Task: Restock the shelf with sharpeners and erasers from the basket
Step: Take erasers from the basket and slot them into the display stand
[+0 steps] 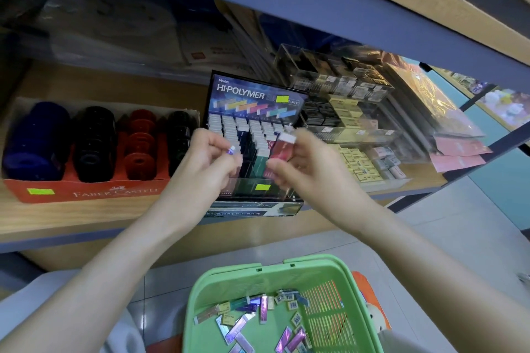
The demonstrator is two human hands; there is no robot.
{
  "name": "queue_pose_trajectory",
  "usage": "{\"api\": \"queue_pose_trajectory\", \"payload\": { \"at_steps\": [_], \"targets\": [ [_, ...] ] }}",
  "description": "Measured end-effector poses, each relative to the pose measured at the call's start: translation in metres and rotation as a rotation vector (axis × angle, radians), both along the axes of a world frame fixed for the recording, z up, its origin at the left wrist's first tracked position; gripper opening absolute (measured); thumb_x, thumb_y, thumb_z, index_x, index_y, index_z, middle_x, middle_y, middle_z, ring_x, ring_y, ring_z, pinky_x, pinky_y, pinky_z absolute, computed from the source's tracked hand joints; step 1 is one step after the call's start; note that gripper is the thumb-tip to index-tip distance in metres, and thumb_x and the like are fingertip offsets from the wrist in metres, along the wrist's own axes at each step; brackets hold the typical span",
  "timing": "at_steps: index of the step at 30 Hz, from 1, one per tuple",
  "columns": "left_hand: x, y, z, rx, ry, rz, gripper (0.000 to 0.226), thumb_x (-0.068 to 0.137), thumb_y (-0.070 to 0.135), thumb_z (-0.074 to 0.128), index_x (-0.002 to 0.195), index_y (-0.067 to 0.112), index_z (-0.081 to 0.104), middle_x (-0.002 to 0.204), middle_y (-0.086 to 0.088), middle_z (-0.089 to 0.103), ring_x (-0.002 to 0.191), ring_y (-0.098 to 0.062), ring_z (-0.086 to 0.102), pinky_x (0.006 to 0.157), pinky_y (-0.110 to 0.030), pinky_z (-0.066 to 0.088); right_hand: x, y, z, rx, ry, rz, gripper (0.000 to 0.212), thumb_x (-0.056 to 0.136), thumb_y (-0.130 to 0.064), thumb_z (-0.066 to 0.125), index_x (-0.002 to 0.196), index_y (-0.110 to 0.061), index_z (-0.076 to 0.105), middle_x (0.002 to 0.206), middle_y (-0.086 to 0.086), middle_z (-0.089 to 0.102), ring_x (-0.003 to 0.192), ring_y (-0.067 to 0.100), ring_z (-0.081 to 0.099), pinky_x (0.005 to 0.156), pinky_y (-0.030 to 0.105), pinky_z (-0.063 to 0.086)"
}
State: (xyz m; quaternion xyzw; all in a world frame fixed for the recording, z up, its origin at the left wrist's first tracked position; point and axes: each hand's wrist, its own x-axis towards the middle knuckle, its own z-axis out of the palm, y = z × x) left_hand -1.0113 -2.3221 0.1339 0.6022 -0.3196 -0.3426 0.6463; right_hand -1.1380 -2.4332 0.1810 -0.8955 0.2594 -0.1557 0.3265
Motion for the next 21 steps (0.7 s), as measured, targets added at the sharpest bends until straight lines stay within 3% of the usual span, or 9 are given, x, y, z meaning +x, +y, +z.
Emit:
{"api": "queue_pose_trajectory", "payload": {
  "at_steps": [3, 5, 7, 11, 14, 18, 21],
  "targets": [
    [0.003, -0.001, 0.0, -0.025, 0.038, 0.03, 0.01, 0.098, 0.002, 0.037, 0.09, 0.01, 0.037, 0.063, 0.002, 0.049, 0.042, -0.004, 0.029, 0.038, -0.014, 0.023, 0.002, -0.023, -0.002, 0.081, -0.115, -0.147, 0.012, 0.092, -0.01, 0.058, 0.092, -0.014, 0.046, 0.082, 0.006, 0.07, 0.073, 0.014, 0.069, 0.071, 0.032, 0.058],
    [0.002, -0.001, 0.0, -0.052, -0.025, 0.048, 0.008, 0.1, 0.009, 0.039, 0.092, 0.008, 0.04, 0.059, 0.007, 0.055, 0.04, -0.005, 0.032, 0.038, -0.014, 0.027, 0.006, -0.037, -0.006, 0.018, -0.103, -0.201, 0.005, 0.095, -0.013, 0.054, 0.095, -0.013, 0.049, 0.084, 0.005, 0.069, 0.078, 0.015, 0.069, 0.076, 0.034, 0.057],
    [0.004, -0.001, -0.001, -0.073, -0.11, 0.069, 0.007, 0.098, 0.017, 0.044, 0.093, 0.014, 0.048, 0.067, 0.006, 0.061, 0.041, -0.006, 0.037, 0.043, -0.015, 0.032, 0.01, -0.047, -0.011, -0.089, -0.055, -0.213, 0.005, 0.094, -0.016, 0.056, 0.093, -0.011, 0.055, 0.082, 0.005, 0.068, 0.078, 0.021, 0.066, 0.076, 0.036, 0.055],
    [0.009, 0.0, -0.002, -0.089, -0.221, 0.08, 0.008, 0.095, 0.022, 0.049, 0.091, 0.028, 0.054, 0.073, 0.011, 0.065, 0.047, 0.004, 0.046, 0.059, -0.03, 0.035, 0.021, -0.057, -0.019, -0.187, 0.034, -0.155, 0.005, 0.091, -0.016, 0.062, 0.086, -0.013, 0.061, 0.075, -0.005, 0.062, 0.068, 0.008, 0.056, 0.06, 0.01, 0.04],
    [0.01, 0.0, -0.004, -0.077, -0.236, 0.084, 0.009, 0.095, 0.023, 0.05, 0.091, 0.03, 0.054, 0.074, 0.012, 0.066, 0.045, 0.001, 0.044, 0.058, -0.03, 0.035, 0.027, -0.063, -0.024, -0.273, 0.073, -0.109, 0.004, 0.089, -0.014, 0.064, 0.091, -0.013, 0.061, 0.077, -0.005, 0.062, 0.068, 0.007, 0.057, 0.064, 0.017, 0.043],
    [0.013, -0.001, -0.005, -0.077, -0.232, 0.115, 0.014, 0.096, 0.021, 0.05, 0.089, 0.032, 0.054, 0.074, 0.011, 0.066, 0.043, 0.0, 0.042, 0.055, -0.03, 0.033, 0.03, -0.07, -0.023, -0.333, 0.097, -0.084, 0.012, 0.087, -0.009, 0.065, 0.095, -0.013, 0.058, 0.069, -0.021, 0.051, 0.061, -0.02, 0.051, 0.059, 0.014, 0.037],
    [0.014, -0.001, -0.005, -0.079, -0.226, 0.122, 0.013, 0.096, 0.021, 0.05, 0.089, 0.031, 0.055, 0.074, 0.008, 0.066, 0.046, 0.004, 0.046, 0.056, -0.029, 0.032, 0.03, -0.075, -0.018, -0.356, 0.188, -0.028, 0.012, 0.088, -0.011, 0.065, 0.096, -0.017, 0.059, 0.072, -0.015, 0.054, 0.068, -0.003, 0.055, 0.066, 0.026, 0.043]
  ]
}}
